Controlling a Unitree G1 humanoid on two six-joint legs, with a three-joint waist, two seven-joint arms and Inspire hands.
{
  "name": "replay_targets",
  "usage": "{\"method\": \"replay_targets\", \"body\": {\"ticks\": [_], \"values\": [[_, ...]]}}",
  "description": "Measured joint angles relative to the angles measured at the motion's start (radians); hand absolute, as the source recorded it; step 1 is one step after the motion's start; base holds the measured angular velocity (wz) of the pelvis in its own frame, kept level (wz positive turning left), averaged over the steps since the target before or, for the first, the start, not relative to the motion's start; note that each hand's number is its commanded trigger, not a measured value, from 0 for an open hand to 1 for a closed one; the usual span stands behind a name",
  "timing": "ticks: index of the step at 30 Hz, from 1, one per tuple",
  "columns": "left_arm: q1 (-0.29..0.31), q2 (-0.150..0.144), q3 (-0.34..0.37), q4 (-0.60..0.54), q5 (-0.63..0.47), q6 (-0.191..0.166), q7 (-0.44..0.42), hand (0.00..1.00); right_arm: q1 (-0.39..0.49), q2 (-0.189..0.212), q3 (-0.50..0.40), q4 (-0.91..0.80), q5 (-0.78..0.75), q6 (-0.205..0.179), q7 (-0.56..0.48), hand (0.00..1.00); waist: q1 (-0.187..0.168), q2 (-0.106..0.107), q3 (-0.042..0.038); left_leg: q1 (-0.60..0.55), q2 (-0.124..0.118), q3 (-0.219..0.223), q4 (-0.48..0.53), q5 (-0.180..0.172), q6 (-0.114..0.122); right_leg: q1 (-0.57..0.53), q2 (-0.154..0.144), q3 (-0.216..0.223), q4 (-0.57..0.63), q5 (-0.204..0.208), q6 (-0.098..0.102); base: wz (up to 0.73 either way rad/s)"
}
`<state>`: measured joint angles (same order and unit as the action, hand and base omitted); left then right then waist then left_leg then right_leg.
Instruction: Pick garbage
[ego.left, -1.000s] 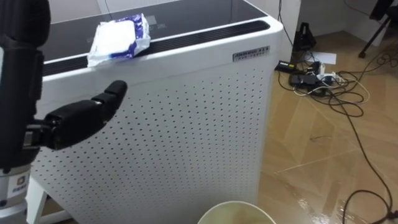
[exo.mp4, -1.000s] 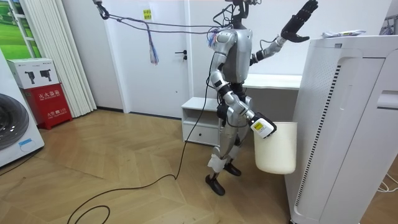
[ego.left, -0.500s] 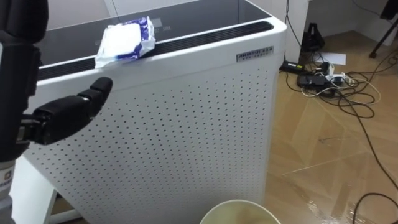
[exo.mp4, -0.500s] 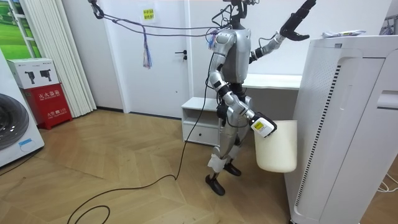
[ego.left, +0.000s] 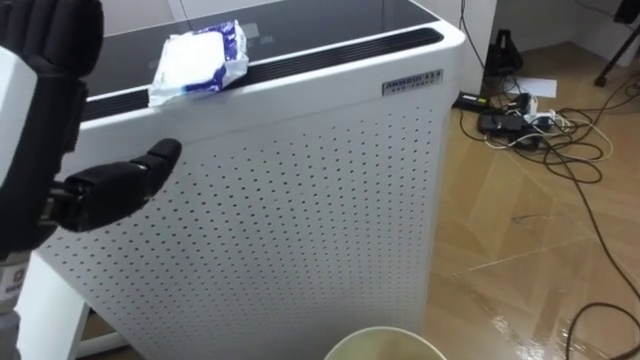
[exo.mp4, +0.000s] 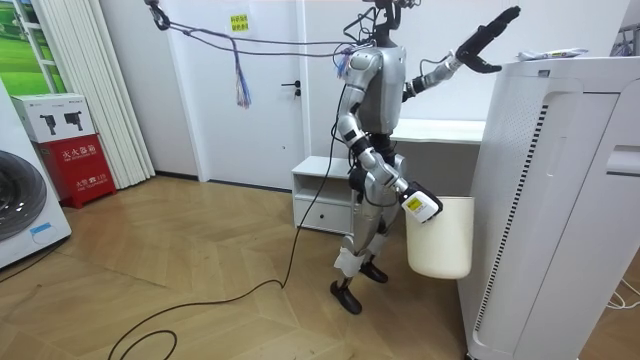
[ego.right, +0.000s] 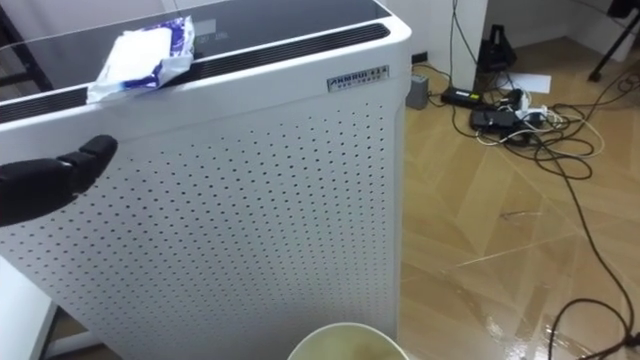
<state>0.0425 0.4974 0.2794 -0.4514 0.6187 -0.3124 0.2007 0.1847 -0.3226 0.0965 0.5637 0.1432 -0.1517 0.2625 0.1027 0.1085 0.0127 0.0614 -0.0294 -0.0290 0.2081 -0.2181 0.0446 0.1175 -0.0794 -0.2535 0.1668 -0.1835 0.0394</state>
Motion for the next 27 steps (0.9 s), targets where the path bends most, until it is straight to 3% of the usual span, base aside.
{"method": "replay_targets", "body": {"ticks": [7, 13, 22, 27], "values": [[-0.029, 0.001, -0.024, 0.02, 0.001, 0.053, -0.039, 0.0, 0.0, -0.001, 0.002, -0.004, 0.0, 0.0, -0.001, 1.0, -0.02, 0.002, -0.0015, -0.007, 0.0, 0.004, 0.0, 0.0, 0.0, -0.007, 0.0, 0.005, 0.0, 0.0, 0.0, 0.0], [-0.073, 0.027, -0.05, 0.081, 0.001, 0.089, -0.05, 0.0, 0.0, -0.004, 0.001, -0.005, 0.0, 0.003, -0.024, 1.0, -0.035, 0.012, -0.0007, 0.001, 0.001, 0.024, -0.003, 0.0, 0.0, -0.001, 0.0, 0.02, 0.0, 0.0, 0.0, -0.07], [-0.077, 0.027, -0.05, 0.093, -0.004, 0.148, -0.086, 0.0, 0.0, -0.006, 0.001, -0.033, 0.0, 0.051, -0.032, 1.0, -0.042, 0.032, -0.0056, 0.003, 0.001, 0.048, -0.004, 0.0, 0.0, -0.002, 0.0, 0.032, 0.002, 0.001, 0.001, -0.01], [-0.08, 0.028, -0.048, 0.118, -0.081, 0.168, -0.108, 0.0, 0.0, -0.013, 0.0, -0.033, 0.002, 0.077, -0.03, 1.0, -0.04, 0.043, -0.0074, 0.004, 0.001, 0.052, -0.004, 0.0, 0.0, -0.002, 0.0, 0.032, 0.003, 0.001, 0.001, 0.0]]}}
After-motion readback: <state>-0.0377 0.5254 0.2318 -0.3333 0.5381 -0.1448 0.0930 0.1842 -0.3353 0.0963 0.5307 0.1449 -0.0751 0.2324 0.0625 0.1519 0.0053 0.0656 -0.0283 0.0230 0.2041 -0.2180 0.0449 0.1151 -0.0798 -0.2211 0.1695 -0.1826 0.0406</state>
